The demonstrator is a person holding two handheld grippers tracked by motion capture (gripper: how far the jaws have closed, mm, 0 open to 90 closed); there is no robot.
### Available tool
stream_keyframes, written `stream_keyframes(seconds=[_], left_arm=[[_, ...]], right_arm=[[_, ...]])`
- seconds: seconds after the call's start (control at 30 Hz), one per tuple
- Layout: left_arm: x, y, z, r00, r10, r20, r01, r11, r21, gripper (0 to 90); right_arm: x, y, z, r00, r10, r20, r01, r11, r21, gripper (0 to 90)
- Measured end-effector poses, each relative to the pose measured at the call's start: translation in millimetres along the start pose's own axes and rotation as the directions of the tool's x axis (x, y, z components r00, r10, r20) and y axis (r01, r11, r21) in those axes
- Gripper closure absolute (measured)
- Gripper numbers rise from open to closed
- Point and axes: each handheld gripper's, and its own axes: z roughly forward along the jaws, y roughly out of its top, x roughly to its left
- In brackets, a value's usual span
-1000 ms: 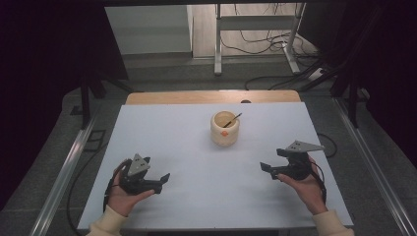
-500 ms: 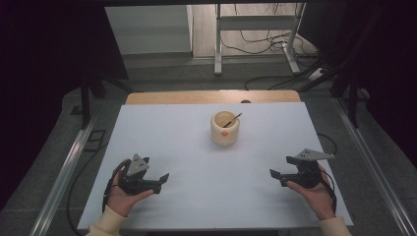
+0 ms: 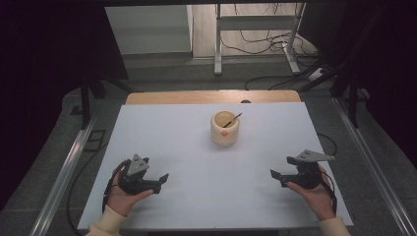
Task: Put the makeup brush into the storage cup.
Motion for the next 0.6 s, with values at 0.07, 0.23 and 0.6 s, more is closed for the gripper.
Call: stream_keyframes(seconds=[0.07, 0.23, 0.6], left_arm=[[0.1, -0.4, 0.6, 1.0, -0.003, 0.001, 0.003, 1.0, 0.002, 9.8], [0.0, -0.4, 0.4, 1.0, -0.004, 0.001, 0.004, 1.0, 0.001, 9.7], [0.1, -0.8, 1.7, 1.0, -0.004, 0.006, 0.004, 1.0, 0.007, 9.8]], right_arm=[[-0.2, 0.3, -0.3, 1.0, 0.0, -0.003, 0.0, 1.0, -0.003, 14.3], [0.0, 0.5, -0.9, 1.0, -0.003, -0.003, 0.003, 1.0, -0.009, 14.4], [0.1, 1.1, -0.8, 1.0, -0.008, -0.001, 0.008, 0.9999, -0.012, 13.8]])
